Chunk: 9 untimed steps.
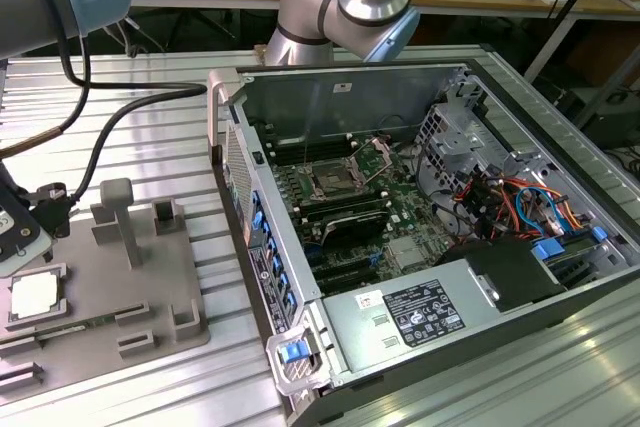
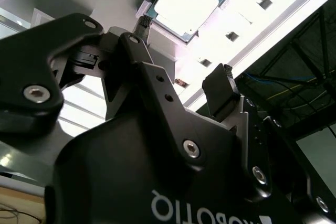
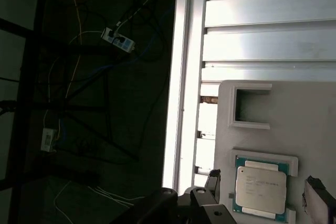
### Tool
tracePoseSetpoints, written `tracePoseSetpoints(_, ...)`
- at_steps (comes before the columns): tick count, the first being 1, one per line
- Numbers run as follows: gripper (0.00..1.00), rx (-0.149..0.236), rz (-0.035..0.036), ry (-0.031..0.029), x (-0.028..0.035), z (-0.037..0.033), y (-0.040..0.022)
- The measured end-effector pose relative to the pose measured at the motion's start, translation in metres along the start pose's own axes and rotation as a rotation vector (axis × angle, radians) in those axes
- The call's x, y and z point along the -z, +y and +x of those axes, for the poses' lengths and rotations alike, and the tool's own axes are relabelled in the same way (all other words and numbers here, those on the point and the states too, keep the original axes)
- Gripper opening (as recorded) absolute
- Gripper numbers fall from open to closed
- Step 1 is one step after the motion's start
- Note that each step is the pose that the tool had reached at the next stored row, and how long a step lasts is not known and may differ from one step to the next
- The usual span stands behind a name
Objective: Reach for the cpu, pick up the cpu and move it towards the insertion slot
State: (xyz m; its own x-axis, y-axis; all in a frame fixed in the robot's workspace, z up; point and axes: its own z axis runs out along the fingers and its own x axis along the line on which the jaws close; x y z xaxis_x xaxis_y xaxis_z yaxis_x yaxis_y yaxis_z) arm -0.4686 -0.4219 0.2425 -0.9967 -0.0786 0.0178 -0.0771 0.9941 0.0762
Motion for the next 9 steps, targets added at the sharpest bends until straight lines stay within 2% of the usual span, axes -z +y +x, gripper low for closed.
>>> tracePoseSetpoints(6, 0.68, 0.0, -0.0001, -0.0002, -0.0004, 0.0, 0.0)
tracePoseSetpoints(9, 0.68, 0.0, 0.0, 0.0, -0.0071, -0.0001, -0.0012)
